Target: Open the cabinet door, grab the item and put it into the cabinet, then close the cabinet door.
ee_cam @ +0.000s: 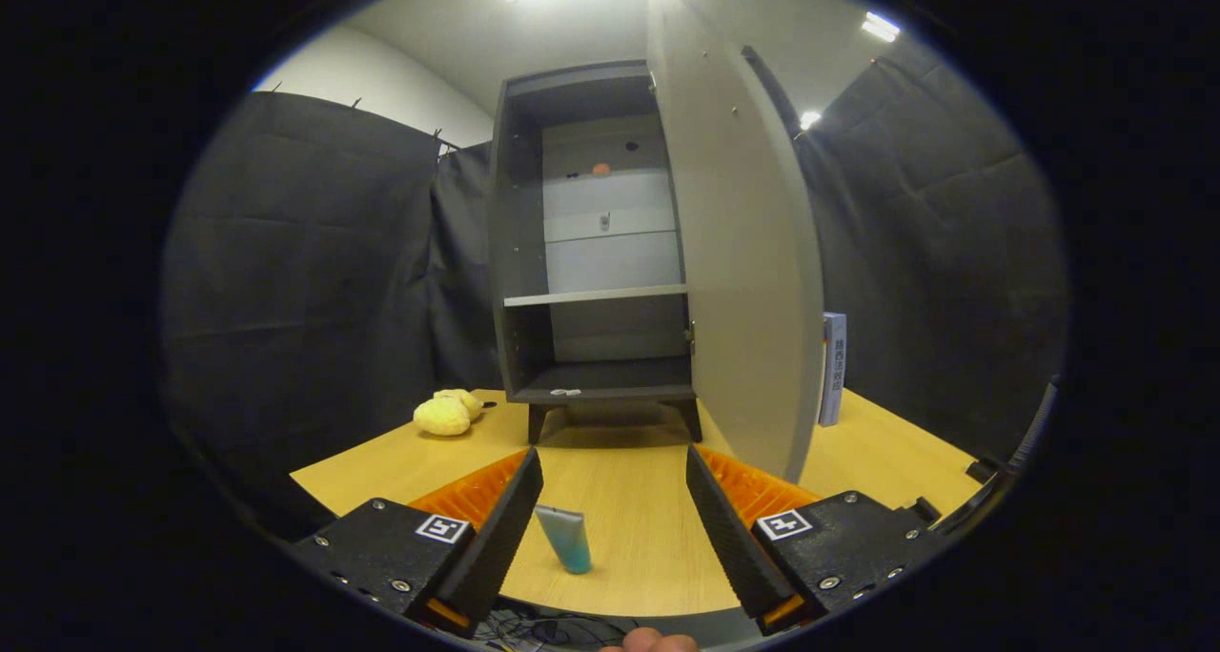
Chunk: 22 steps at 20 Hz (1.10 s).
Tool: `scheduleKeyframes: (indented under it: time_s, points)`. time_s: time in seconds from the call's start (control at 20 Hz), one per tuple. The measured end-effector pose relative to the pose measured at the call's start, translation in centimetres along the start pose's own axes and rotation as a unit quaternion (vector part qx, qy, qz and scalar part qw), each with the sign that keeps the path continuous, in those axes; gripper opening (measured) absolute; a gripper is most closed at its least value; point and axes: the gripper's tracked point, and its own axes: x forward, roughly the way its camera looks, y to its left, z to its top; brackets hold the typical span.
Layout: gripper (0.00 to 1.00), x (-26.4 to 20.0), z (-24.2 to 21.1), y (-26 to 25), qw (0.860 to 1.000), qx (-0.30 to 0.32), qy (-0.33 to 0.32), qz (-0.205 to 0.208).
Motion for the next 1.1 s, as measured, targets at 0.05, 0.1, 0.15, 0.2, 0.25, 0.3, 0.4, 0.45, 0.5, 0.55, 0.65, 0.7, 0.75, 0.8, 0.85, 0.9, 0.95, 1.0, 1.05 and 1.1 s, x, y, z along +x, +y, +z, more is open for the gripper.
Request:
scheduleKeyframes:
  time_s: [0.05,0.1,0.15,0.2,0.25,0.3,0.4,0.45,0.5,0.55,0.65,0.7,0.75,0.8,0.85,0.9,0.95,1.0,1.05,1.1]
  points:
    - [0.94,0.8,-1.4,0.8,1.000,0.002,0.004,-0.004]
    - [0.94,1.9,-3.0,1.5,1.000,0.003,0.009,-0.008]
    - [0.94,2.8,-4.6,2.0,1.000,0.001,0.016,-0.017]
    - [0.94,3.7,-6.4,2.3,0.999,-0.003,0.025,-0.029]
    - [0.94,4.4,-8.0,2.7,0.999,-0.002,0.035,-0.036]
    - [0.94,4.9,-9.5,3.1,0.998,-0.002,0.043,-0.044]
    - [0.94,5.7,-11.9,3.3,0.997,-0.001,0.057,-0.060]
    - [0.94,6.2,-12.8,3.2,0.996,0.001,0.062,-0.069]
    - [0.94,6.7,-13.7,3.3,0.995,0.006,0.068,-0.074]
    - [0.94,7.1,-14.5,3.5,0.994,0.008,0.078,-0.075]
    - [0.93,7.6,-16.5,3.3,0.991,-0.005,0.111,-0.077]
    - [0.90,7.5,-16.2,2.9,0.990,-0.010,0.108,-0.085]
    - [0.72,7.8,-15.7,2.4,0.990,-0.017,0.099,-0.095]
    - [0.59,8.6,-16.2,2.1,0.990,-0.023,0.101,-0.096]
    - [0.46,8.8,-15.9,2.7,0.991,-0.022,0.102,-0.081]
    - [0.45,8.9,-16.1,3.0,0.991,-0.026,0.109,-0.075]
    - [0.42,8.7,-15.9,3.2,0.991,-0.028,0.115,-0.069]
    - [0.42,8.5,-15.5,3.3,0.991,-0.030,0.117,-0.063]
    - [0.41,8.3,-14.9,3.2,0.990,-0.035,0.119,-0.062]
    - [0.40,8.2,-14.1,3.3,0.991,-0.036,0.119,-0.056]
